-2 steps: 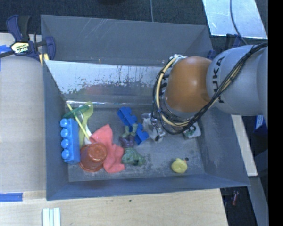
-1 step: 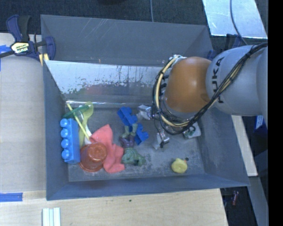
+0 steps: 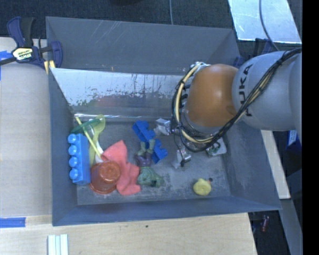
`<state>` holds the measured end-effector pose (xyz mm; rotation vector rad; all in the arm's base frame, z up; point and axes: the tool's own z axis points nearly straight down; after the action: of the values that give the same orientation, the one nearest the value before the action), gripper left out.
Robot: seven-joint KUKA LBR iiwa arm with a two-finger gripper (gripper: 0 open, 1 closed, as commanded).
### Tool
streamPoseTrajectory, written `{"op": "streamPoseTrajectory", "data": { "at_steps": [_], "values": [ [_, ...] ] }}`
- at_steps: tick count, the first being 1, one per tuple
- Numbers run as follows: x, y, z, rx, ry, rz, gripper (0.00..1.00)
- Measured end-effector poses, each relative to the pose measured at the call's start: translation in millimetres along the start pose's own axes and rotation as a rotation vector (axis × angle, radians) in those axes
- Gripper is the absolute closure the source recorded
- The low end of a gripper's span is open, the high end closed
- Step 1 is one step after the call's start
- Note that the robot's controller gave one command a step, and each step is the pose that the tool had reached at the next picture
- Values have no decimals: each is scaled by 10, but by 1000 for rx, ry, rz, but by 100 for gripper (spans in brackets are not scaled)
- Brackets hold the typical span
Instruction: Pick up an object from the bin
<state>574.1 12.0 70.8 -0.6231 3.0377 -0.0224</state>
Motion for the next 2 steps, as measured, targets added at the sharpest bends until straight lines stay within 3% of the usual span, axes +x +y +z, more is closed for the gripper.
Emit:
{"op": "streamPoseTrajectory", "data": {
  "at_steps": [1, 2],
  "values": [
    [-108, 356, -5, 3, 1, -103, 0],
    [-94, 670, -21, 1, -3, -115, 100]
  ]
}}
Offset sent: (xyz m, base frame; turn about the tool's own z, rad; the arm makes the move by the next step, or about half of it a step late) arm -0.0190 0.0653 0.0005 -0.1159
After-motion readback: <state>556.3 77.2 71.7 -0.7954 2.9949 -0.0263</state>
